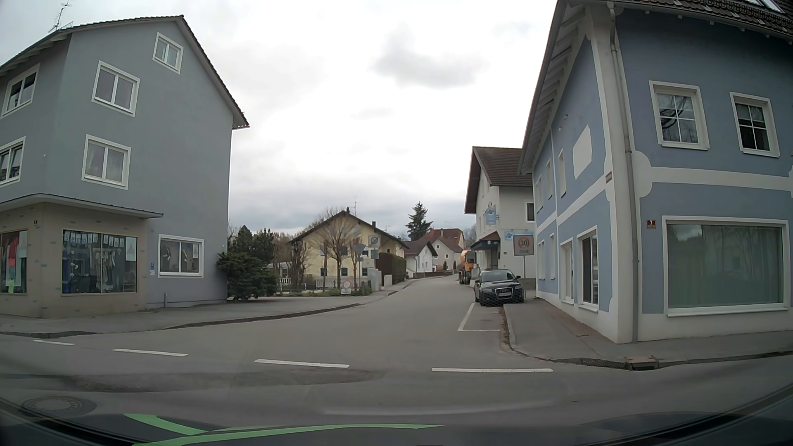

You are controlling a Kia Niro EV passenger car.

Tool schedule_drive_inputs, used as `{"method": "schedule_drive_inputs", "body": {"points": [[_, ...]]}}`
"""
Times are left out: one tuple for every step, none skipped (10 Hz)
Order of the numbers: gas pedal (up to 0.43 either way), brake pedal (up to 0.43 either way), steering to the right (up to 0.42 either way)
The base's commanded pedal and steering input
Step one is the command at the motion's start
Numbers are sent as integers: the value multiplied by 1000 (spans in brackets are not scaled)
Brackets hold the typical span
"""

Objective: Follow the waypoints while adhering to traffic rules and regulations

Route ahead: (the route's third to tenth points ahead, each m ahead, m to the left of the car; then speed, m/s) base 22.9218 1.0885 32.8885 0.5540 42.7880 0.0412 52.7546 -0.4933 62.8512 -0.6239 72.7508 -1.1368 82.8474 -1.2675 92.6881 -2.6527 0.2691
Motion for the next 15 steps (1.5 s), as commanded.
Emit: {"method": "schedule_drive_inputs", "body": {"points": [[197, 0, -79], [220, 0, -80], [240, 0, -80], [260, 0, -77], [260, 0, -74], [268, 0, -71], [268, 0, -67], [280, 0, -65], [280, 0, -64], [287, 0, -58], [311, 0, -47], [311, 0, -37], [311, 0, -33], [311, 0, -28], [311, 0, -24]]}}
